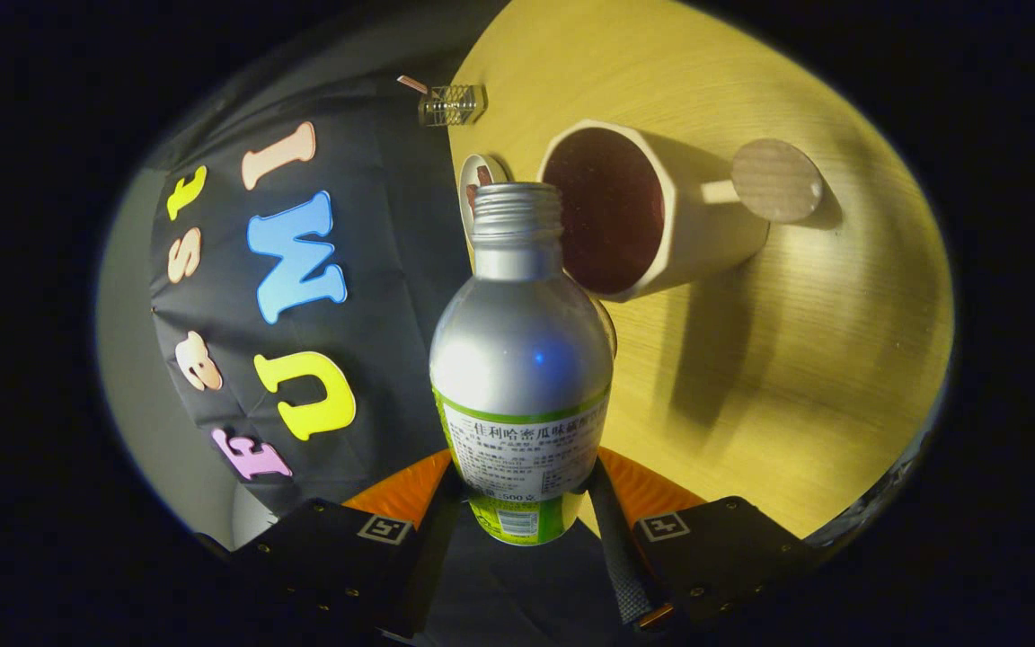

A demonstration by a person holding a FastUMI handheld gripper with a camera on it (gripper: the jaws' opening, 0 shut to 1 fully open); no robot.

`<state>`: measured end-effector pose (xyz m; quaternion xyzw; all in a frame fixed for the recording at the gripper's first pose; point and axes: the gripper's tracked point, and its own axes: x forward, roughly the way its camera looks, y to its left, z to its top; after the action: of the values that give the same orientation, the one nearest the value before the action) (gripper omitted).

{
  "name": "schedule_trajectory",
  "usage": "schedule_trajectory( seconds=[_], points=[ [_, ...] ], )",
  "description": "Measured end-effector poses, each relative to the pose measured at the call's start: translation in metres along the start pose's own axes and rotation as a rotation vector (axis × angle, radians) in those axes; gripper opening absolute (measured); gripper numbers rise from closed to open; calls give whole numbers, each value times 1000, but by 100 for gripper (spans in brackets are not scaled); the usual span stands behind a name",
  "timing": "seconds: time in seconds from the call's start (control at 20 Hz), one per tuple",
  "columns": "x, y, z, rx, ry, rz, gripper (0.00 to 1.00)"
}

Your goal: Take the bottle from table, then pour the juice into the cup, finally place the bottle on the coaster

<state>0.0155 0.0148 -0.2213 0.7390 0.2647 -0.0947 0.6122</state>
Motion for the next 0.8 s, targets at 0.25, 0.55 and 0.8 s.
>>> schedule_trajectory(
  seconds=[0.25, 0.55, 0.8],
  points=[
    [6, -18, -2, -218, -42, -70, 76],
    [15, -24, -5, -492, -96, -133, 76],
    [25, -16, -3, -686, -174, -162, 77]
  ],
)
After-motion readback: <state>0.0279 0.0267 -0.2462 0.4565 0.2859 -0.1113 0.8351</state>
